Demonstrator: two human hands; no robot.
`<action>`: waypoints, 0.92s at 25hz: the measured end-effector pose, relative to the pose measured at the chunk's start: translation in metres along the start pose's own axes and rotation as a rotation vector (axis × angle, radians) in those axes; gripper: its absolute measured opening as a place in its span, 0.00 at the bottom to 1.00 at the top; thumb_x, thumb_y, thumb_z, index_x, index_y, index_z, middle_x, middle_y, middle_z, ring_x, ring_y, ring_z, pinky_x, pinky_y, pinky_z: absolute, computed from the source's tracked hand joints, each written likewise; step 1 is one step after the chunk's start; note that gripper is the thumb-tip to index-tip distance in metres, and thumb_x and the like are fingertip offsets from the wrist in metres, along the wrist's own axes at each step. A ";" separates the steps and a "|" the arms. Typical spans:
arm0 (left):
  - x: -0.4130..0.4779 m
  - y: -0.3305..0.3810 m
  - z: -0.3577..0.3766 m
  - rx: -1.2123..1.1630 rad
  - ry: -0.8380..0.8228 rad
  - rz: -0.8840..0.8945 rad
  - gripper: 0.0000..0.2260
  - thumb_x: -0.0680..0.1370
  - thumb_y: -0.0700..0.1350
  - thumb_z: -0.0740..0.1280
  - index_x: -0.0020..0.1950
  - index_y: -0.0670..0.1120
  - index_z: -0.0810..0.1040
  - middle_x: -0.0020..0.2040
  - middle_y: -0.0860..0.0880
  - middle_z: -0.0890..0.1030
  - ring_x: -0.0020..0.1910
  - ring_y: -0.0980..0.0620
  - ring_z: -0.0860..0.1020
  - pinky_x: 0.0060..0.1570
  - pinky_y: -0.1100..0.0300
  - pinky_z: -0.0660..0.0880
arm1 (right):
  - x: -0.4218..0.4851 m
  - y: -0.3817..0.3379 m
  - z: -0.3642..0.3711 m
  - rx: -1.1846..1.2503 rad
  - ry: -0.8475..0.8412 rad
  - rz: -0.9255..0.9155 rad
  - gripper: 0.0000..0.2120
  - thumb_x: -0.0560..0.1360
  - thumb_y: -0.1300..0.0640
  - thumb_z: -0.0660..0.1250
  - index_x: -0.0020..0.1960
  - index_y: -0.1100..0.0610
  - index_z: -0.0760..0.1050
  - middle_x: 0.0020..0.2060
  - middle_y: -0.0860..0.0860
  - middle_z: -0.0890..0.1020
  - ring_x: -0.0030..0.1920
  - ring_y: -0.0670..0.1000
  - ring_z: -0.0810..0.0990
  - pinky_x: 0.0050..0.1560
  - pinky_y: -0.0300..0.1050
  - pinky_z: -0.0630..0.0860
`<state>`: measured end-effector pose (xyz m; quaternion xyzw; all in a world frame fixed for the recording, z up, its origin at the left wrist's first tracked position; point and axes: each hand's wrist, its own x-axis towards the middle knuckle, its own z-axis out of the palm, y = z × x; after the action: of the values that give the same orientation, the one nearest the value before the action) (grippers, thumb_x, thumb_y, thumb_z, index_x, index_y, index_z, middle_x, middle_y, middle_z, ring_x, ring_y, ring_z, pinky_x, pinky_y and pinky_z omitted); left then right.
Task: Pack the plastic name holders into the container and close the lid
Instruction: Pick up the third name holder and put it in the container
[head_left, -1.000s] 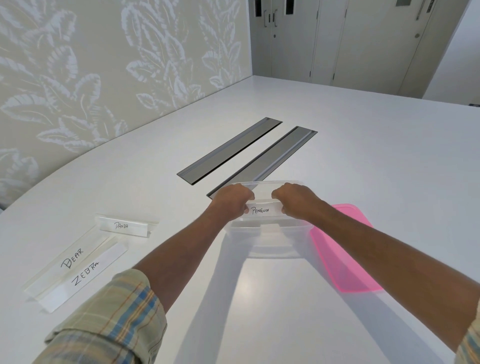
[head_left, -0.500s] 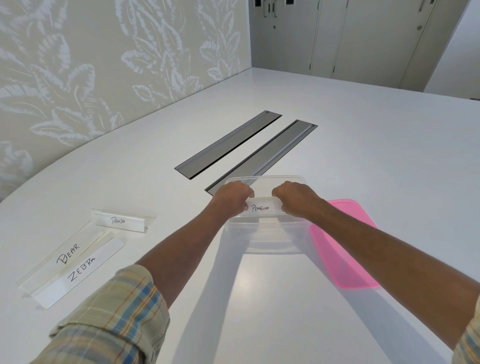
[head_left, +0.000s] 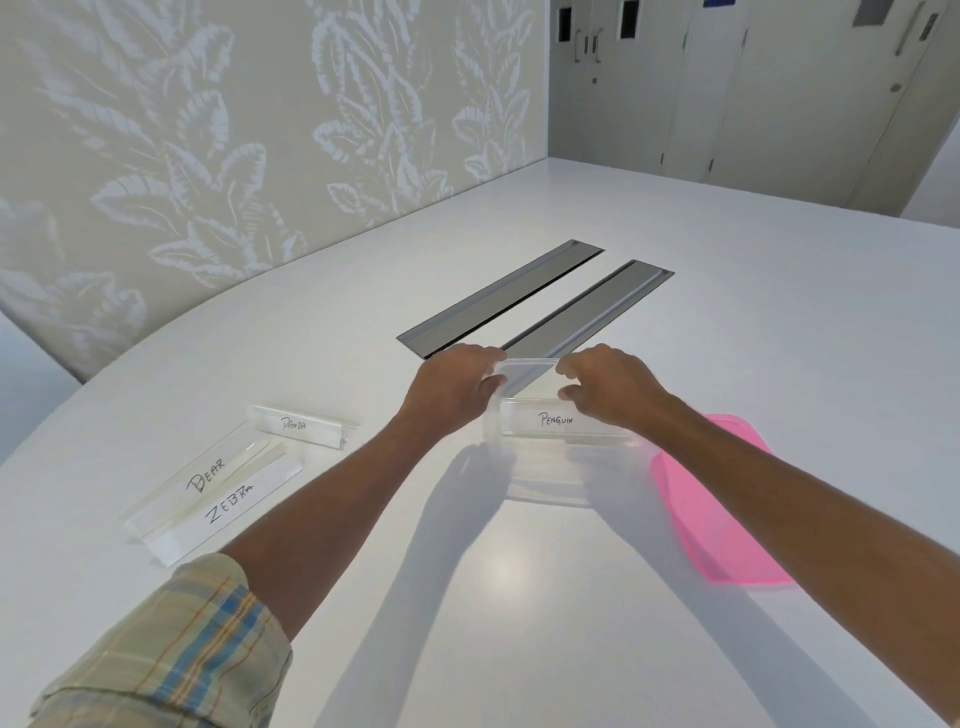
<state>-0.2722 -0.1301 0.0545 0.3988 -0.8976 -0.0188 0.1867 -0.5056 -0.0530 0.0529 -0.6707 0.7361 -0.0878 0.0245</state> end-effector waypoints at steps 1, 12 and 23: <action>-0.011 -0.008 -0.009 -0.008 0.031 -0.030 0.13 0.83 0.52 0.67 0.67 0.53 0.80 0.54 0.55 0.86 0.59 0.49 0.81 0.54 0.51 0.80 | -0.002 -0.011 -0.005 0.014 0.028 -0.017 0.16 0.80 0.49 0.70 0.66 0.48 0.79 0.60 0.52 0.83 0.60 0.58 0.81 0.53 0.50 0.76; -0.147 -0.123 -0.078 0.080 0.043 -0.378 0.15 0.82 0.51 0.69 0.69 0.53 0.79 0.59 0.54 0.84 0.61 0.48 0.82 0.57 0.53 0.77 | 0.006 -0.164 -0.022 0.239 0.042 -0.195 0.14 0.78 0.50 0.72 0.62 0.52 0.81 0.58 0.48 0.84 0.60 0.54 0.81 0.58 0.52 0.79; -0.255 -0.213 -0.128 0.140 -0.070 -0.625 0.20 0.82 0.54 0.68 0.74 0.53 0.75 0.67 0.52 0.80 0.67 0.47 0.78 0.59 0.51 0.75 | 0.032 -0.315 0.023 0.285 -0.115 -0.331 0.24 0.77 0.50 0.74 0.71 0.52 0.76 0.66 0.50 0.80 0.65 0.54 0.78 0.62 0.53 0.77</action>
<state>0.0797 -0.0764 0.0533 0.6660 -0.7369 -0.0274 0.1130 -0.1952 -0.1140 0.0841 -0.7760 0.5935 -0.1553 0.1463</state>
